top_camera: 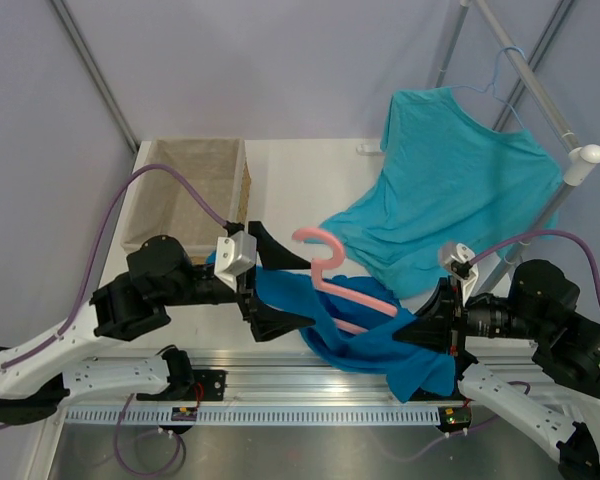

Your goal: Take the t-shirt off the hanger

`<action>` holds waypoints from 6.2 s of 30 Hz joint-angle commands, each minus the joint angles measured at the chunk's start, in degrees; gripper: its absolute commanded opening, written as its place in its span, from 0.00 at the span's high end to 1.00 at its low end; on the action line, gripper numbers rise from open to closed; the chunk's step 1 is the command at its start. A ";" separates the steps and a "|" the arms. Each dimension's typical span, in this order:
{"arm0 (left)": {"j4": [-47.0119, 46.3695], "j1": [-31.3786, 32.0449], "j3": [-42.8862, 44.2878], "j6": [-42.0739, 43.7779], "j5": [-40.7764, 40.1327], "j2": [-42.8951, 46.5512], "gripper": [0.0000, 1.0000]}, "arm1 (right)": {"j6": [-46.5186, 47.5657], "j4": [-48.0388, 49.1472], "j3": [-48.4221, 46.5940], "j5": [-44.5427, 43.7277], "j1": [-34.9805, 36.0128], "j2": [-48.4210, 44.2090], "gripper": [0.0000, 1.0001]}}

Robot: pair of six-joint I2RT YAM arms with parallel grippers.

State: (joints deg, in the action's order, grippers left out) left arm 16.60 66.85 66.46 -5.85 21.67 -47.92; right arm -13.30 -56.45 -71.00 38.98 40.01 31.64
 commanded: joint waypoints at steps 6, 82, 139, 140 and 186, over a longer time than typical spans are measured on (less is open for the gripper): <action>-5.09 0.12 4.91 0.31 -0.40 -2.35 0.01 | 1.17 11.10 1.74 12.00 0.33 -2.63 1.00; -1.67 0.12 4.03 -15.60 -15.68 14.69 1.00 | -8.23 29.63 22.39 -16.31 0.33 -8.33 1.00; -52.27 0.12 -4.93 -0.75 -17.71 5.12 1.00 | -11.76 38.86 6.32 -73.18 -4.40 37.44 1.00; -53.15 0.04 -4.93 -0.57 -18.06 5.73 1.00 | -11.31 38.78 5.44 -73.00 -4.41 39.18 1.00; -18.99 0.04 -10.21 -0.37 -18.69 23.83 1.00 | 0.54 25.44 -3.17 -39.63 -1.78 38.01 0.14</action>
State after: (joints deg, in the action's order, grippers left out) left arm -13.89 66.70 54.30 -0.97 -0.91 -26.09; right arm -18.28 -27.81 -72.10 -10.76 38.39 79.57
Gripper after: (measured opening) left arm 0.050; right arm 0.853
